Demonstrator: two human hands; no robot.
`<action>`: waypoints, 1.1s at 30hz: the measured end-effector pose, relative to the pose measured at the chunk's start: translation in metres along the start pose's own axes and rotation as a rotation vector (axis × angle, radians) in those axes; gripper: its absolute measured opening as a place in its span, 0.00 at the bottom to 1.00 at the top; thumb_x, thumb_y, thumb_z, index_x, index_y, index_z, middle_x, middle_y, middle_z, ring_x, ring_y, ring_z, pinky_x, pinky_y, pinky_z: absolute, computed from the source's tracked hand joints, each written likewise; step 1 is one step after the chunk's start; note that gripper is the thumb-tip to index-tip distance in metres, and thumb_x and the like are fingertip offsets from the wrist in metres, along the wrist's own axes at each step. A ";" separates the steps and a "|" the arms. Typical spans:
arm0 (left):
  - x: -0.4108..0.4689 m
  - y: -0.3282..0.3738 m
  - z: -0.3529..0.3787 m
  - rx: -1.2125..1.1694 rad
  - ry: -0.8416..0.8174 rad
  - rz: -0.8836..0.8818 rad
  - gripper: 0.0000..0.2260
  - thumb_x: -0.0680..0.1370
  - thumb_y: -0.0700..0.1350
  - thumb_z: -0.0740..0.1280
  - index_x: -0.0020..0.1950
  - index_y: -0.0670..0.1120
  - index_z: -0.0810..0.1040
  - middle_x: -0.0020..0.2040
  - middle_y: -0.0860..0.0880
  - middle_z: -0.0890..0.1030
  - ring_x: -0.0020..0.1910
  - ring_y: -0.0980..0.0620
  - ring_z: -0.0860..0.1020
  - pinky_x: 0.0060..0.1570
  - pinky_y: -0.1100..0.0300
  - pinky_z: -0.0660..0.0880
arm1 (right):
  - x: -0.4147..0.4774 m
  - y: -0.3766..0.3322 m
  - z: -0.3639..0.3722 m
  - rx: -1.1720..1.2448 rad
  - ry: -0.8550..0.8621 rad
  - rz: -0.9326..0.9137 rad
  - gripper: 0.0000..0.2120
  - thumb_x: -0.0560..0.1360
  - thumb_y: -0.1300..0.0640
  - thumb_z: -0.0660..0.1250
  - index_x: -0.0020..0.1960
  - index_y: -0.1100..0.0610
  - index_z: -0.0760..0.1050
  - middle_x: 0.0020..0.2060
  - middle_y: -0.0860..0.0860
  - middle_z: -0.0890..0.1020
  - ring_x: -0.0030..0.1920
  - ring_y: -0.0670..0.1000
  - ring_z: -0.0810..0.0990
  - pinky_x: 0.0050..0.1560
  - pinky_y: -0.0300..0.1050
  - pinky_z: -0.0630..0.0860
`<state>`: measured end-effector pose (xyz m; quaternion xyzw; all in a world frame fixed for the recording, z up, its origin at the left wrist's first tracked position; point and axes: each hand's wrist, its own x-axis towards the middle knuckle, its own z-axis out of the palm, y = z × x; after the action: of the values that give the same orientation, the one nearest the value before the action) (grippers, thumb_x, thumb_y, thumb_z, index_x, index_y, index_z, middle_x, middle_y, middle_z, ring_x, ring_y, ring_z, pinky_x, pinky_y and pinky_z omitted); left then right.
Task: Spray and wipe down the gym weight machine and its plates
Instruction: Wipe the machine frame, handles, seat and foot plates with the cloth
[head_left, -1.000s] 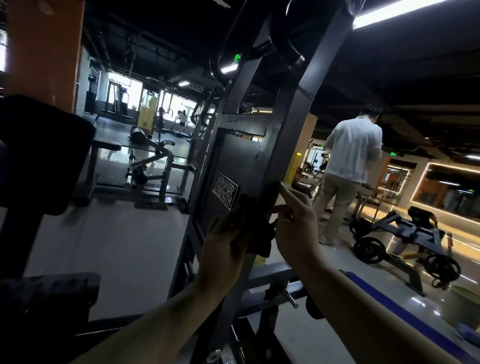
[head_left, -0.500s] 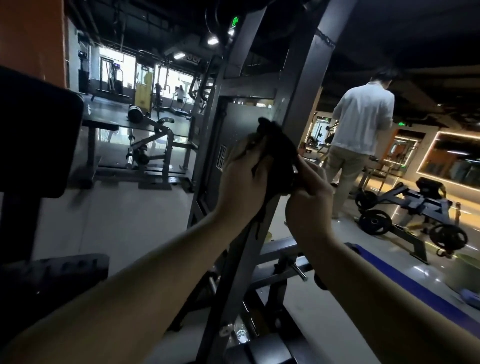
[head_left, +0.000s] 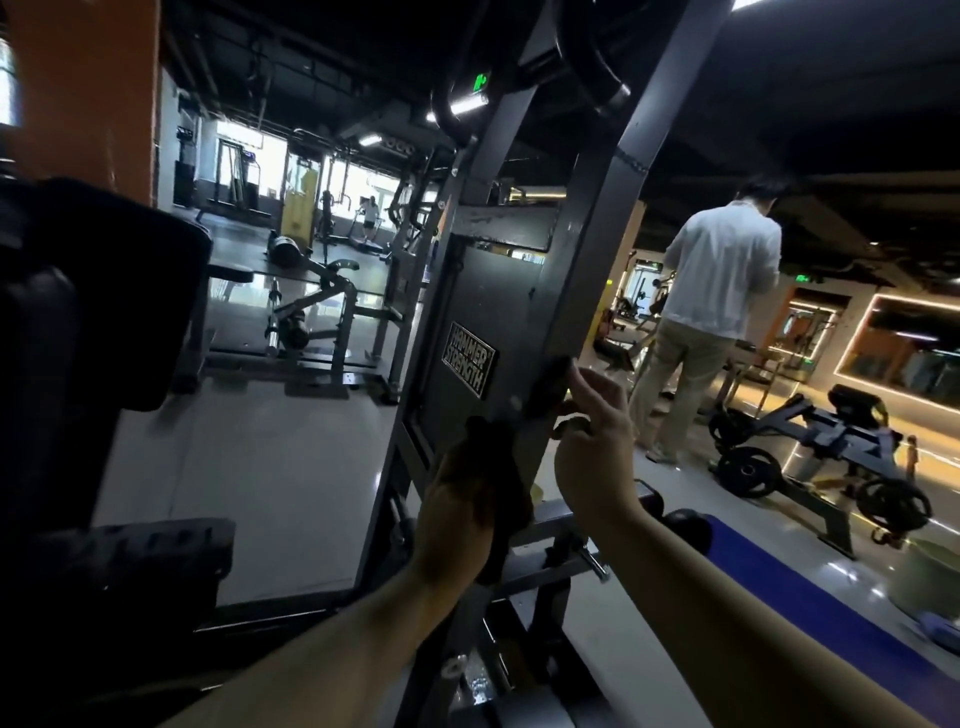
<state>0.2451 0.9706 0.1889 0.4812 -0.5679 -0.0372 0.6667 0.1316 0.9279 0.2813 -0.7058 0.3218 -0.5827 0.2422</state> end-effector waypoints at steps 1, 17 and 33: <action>0.005 0.003 -0.002 -0.060 0.009 -0.023 0.09 0.86 0.43 0.60 0.51 0.46 0.79 0.40 0.52 0.81 0.39 0.53 0.81 0.41 0.56 0.78 | 0.003 0.000 0.000 -0.016 0.013 -0.008 0.41 0.70 0.81 0.53 0.71 0.46 0.74 0.63 0.43 0.72 0.60 0.55 0.77 0.58 0.54 0.81; -0.105 -0.083 0.010 0.181 -0.038 -0.122 0.12 0.72 0.27 0.72 0.51 0.39 0.85 0.61 0.44 0.79 0.68 0.59 0.72 0.61 0.82 0.61 | -0.067 0.060 0.022 0.055 0.031 0.129 0.41 0.65 0.70 0.56 0.69 0.35 0.75 0.62 0.39 0.75 0.63 0.55 0.77 0.64 0.60 0.77; -0.147 -0.145 0.029 0.208 -0.075 -0.381 0.17 0.79 0.42 0.66 0.67 0.39 0.77 0.69 0.40 0.75 0.68 0.41 0.73 0.71 0.66 0.66 | -0.133 0.111 0.039 -0.007 -0.020 0.210 0.37 0.69 0.71 0.56 0.73 0.46 0.74 0.64 0.40 0.71 0.66 0.50 0.73 0.64 0.62 0.76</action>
<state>0.2423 0.9632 -0.0195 0.6442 -0.4918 -0.1215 0.5730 0.1359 0.9494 0.1054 -0.6747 0.3936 -0.5461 0.3027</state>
